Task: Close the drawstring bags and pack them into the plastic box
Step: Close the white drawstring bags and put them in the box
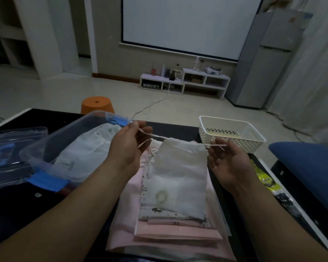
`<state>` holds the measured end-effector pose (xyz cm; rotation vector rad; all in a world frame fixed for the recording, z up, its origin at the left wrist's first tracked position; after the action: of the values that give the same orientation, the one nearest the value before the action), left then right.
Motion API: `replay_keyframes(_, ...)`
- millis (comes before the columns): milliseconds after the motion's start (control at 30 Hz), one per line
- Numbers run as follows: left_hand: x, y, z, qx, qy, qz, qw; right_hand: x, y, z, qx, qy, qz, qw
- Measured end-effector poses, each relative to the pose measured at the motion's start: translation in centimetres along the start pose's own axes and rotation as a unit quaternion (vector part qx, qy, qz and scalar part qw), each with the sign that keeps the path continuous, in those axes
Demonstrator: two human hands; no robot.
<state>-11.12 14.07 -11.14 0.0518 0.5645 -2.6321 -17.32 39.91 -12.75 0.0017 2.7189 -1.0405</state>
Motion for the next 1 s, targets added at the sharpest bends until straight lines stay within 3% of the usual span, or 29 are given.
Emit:
replay_keyframes(500, 0.0, 1.4, 1.5, -0.109, 0.036, 0.033, 0.993, -0.4, 0.6, -0.7, 0.015, 0.003, 0.038, 0.999)
replay_keyframes(1000, 0.0, 2.4, 3.5, -0.157, 0.003, 0.089, 0.984, 0.1, 2.2, -3.1, 0.107, 0.007, 0.076, 0.991)
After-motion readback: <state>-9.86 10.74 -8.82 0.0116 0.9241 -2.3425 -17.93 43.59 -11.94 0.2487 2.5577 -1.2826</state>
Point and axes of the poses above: each hand's wrist, its own x-axis towards the middle knuckle, its own y-axis out of the back of the hand, z = x × y, the point moved 2 cm from there along x, towards the middle knuckle, and after that the axes turned 10 degrees about x, right-handed, at the moved point
